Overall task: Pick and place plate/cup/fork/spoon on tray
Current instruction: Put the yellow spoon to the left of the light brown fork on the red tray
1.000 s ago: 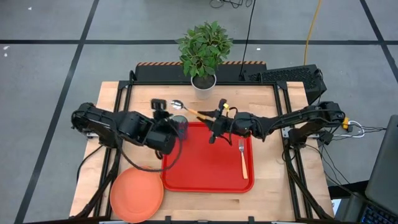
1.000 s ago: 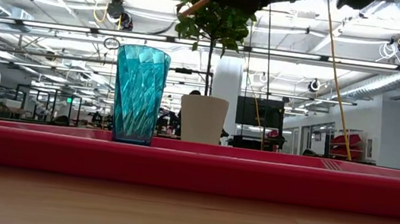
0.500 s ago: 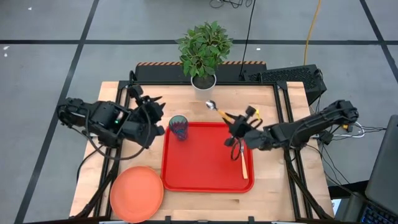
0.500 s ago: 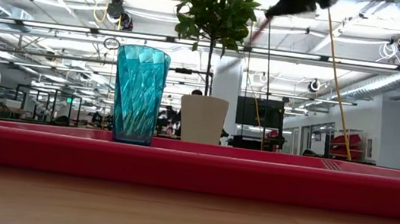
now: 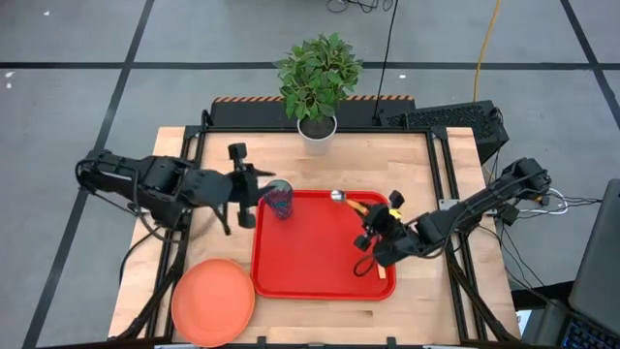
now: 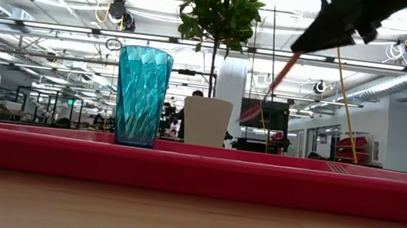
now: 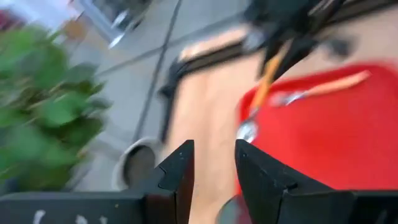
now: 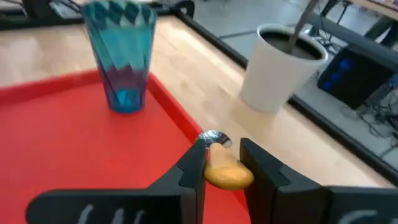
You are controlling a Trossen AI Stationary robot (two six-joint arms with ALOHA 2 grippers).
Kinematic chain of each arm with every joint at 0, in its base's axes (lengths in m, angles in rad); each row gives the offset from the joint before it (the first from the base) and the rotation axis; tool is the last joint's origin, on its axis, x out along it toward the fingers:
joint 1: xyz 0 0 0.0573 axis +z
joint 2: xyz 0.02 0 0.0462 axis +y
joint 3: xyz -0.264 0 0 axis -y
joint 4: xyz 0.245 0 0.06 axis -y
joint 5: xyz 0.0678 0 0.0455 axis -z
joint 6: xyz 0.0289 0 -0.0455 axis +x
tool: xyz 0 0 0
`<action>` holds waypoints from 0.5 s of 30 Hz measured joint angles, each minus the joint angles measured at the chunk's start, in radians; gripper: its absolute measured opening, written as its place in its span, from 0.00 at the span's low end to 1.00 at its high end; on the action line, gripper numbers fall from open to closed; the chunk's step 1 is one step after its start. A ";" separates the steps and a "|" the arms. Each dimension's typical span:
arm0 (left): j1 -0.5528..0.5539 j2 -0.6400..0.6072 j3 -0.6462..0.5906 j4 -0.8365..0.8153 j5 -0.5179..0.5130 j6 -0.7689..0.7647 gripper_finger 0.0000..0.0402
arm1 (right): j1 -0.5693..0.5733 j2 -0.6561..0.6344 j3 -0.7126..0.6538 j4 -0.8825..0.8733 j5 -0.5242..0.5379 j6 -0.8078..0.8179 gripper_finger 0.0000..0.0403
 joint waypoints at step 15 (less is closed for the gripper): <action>0.038 -0.356 -0.743 0.953 0.324 0.052 0.30 | 0.053 0.003 0.000 -0.313 -0.286 0.489 0.14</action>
